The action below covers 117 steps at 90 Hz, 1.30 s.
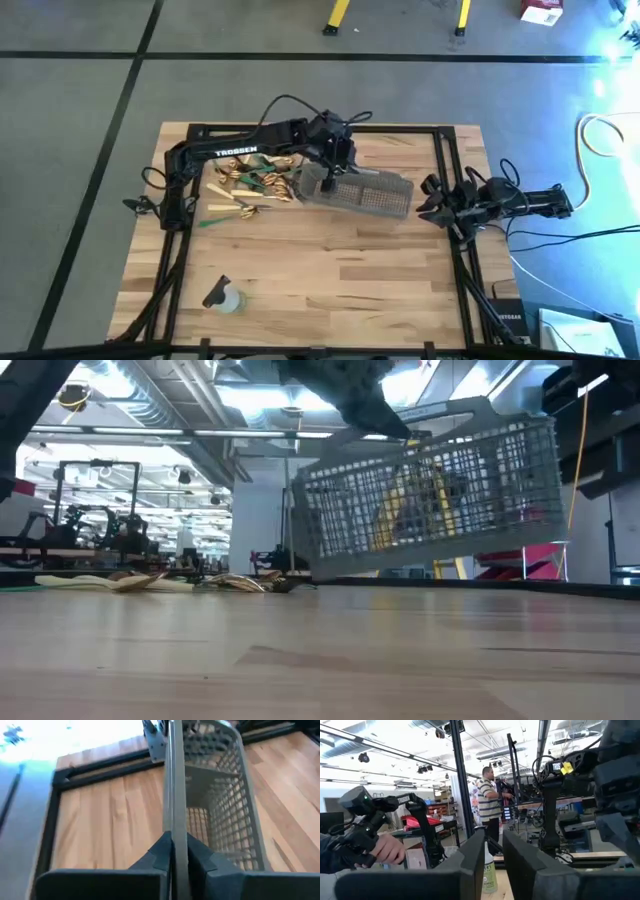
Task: Sort silverware
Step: Prepare the cutlery rack
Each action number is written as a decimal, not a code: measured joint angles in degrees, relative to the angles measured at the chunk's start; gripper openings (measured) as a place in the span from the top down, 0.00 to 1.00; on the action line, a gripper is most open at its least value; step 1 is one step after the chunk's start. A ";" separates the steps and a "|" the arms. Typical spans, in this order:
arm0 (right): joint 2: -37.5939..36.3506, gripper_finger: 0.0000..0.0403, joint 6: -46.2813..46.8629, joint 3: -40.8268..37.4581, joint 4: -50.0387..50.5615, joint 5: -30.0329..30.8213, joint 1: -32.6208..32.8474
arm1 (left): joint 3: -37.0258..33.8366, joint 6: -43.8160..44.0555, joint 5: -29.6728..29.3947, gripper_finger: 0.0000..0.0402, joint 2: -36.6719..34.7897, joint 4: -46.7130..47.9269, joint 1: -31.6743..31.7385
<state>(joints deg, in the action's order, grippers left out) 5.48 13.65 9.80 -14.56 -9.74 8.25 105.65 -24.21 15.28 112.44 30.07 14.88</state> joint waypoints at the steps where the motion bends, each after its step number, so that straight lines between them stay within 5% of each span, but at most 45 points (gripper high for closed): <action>1: 0.00 0.87 0.00 0.00 0.02 0.00 0.00 | 0.00 0.01 0.00 0.97 0.07 -0.06 -0.05; 117: 0.02 0.87 -1.71 0.00 -0.77 -0.26 0.00 | 0.00 -0.33 3.81 0.97 5.64 -6.78 -1.14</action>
<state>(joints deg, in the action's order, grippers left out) 5.50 11.94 9.80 -15.33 -10.00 8.25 105.65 -24.54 19.10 118.08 23.29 13.74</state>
